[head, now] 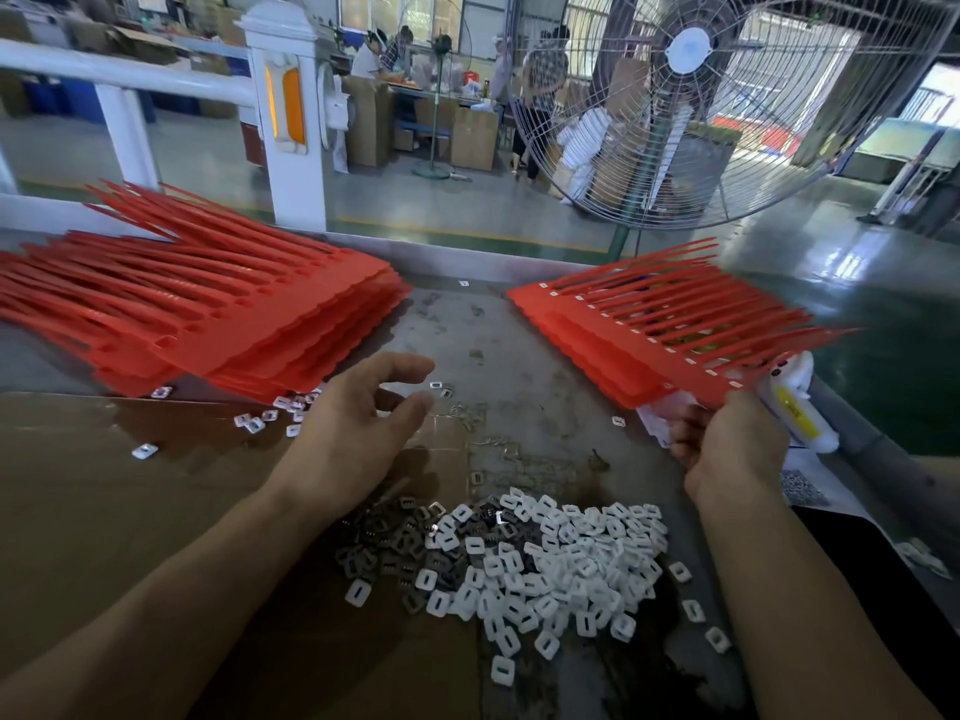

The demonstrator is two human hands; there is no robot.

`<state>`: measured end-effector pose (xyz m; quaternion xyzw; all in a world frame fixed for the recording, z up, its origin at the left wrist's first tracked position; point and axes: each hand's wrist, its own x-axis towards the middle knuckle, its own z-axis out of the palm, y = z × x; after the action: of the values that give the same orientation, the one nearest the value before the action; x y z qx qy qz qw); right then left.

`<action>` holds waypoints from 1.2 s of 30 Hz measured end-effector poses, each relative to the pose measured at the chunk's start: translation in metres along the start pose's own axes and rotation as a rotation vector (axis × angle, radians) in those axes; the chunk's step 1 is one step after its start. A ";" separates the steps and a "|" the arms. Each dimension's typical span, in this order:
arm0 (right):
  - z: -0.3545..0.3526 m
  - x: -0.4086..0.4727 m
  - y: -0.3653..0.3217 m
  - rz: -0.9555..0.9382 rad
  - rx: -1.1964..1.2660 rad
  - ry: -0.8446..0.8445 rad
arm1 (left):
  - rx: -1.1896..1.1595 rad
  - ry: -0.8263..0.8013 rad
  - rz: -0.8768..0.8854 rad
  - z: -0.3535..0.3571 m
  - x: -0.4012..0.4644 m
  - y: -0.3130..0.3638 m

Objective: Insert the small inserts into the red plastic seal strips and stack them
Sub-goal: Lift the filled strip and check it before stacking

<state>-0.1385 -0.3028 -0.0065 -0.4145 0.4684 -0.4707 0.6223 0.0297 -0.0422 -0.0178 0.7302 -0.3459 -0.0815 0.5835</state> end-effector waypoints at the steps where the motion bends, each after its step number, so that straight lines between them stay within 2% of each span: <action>1: 0.001 -0.001 0.000 -0.012 0.004 -0.012 | -0.002 -0.001 -0.003 0.000 0.000 0.000; 5: 0.010 -0.004 0.004 -0.019 -0.088 -0.130 | -0.017 0.000 -0.015 0.000 0.001 -0.002; 10: 0.005 0.005 0.009 -0.130 -0.204 -0.001 | -0.062 0.028 -0.060 -0.001 0.004 -0.004; 15: 0.003 0.003 0.010 -0.151 -0.291 -0.002 | -0.227 0.041 -0.162 -0.003 0.006 -0.002; 19: 0.004 0.000 0.009 -0.155 -0.422 -0.117 | -0.435 0.046 -0.270 -0.006 0.008 -0.002; 21: 0.004 -0.001 0.008 -0.153 -0.443 -0.121 | -0.532 0.061 -0.313 -0.009 0.011 -0.005; 25: 0.008 -0.009 0.008 -0.233 -0.384 -0.100 | -0.733 0.134 -0.313 -0.017 0.023 -0.010; 30: 0.017 -0.028 0.015 -0.319 -0.432 -0.305 | -0.964 0.256 -0.326 -0.021 0.031 -0.014; 33: 0.019 -0.032 0.017 -0.335 -0.441 -0.363 | -1.131 0.306 -0.355 -0.027 0.032 -0.011; 36: 0.018 -0.032 0.018 -0.328 -0.445 -0.387 | -1.182 0.345 -0.367 -0.032 0.032 -0.010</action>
<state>-0.1213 -0.2662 -0.0132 -0.6917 0.3599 -0.3633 0.5099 0.0744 -0.0357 -0.0078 0.3353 -0.0134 -0.2383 0.9114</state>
